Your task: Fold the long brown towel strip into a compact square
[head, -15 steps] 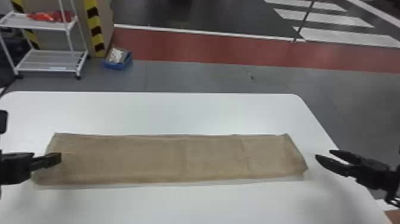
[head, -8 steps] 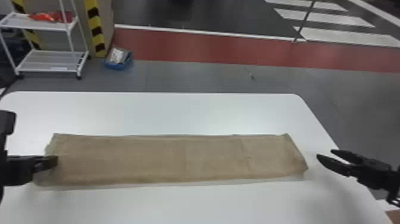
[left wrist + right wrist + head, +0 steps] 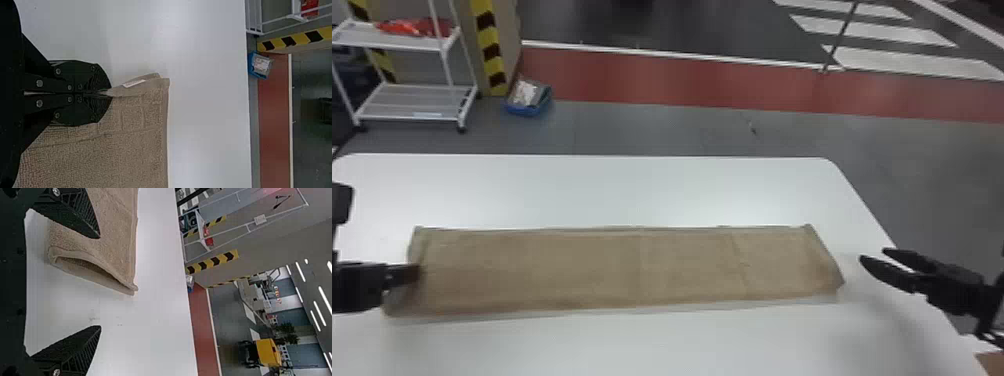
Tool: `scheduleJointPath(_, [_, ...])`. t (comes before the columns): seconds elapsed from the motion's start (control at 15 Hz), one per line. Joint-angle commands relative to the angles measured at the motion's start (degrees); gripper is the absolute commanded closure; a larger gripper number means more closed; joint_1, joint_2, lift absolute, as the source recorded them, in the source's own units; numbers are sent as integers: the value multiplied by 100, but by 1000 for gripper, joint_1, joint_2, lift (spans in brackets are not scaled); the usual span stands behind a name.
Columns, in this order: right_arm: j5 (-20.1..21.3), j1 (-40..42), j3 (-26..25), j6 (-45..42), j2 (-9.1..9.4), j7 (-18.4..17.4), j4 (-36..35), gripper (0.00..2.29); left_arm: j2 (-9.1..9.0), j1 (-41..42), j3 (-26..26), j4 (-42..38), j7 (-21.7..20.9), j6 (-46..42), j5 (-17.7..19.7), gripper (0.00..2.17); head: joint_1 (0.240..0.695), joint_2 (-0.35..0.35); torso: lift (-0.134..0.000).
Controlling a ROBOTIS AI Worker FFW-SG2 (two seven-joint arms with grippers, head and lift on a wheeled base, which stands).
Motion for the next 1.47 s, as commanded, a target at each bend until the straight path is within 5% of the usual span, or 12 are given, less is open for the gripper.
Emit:
scheduleJointPath(0.0, [-40,7,18,38,34,0,-35,63,-13,12,242,-144,-49,171,444,1376,695,-190,-124])
scheduleJointPath(0.33, [-5,-2,149,144,219,-9,-210,66,-83,-6,664,-267,-5,311,1517,1376,695,-200,-124])
scheduleJointPath(0.67, [39,-20,369,144,597,-202,-536,70,-250,-181,664,-355,268,294,2598,1379,695,-199,-124])
scheduleJointPath(0.87, [-14,-20,439,-138,992,-220,-782,87,-531,-348,339,-390,426,294,2633,1379,695,-209,-124])
scheduleJointPath(1.0, [-110,-11,589,-155,1019,-105,-878,478,-628,-428,128,-390,522,294,2633,1379,695,-214,-124])
scheduleJointPath(1.13, [-146,59,844,-155,1080,-79,-1072,1521,-681,-454,31,-382,558,276,2650,1379,695,-214,-124])
scheduleJointPath(1.4, [-14,68,1679,-331,1159,-272,-1080,1683,-804,-515,5,-390,654,276,2976,1379,695,-188,-124])
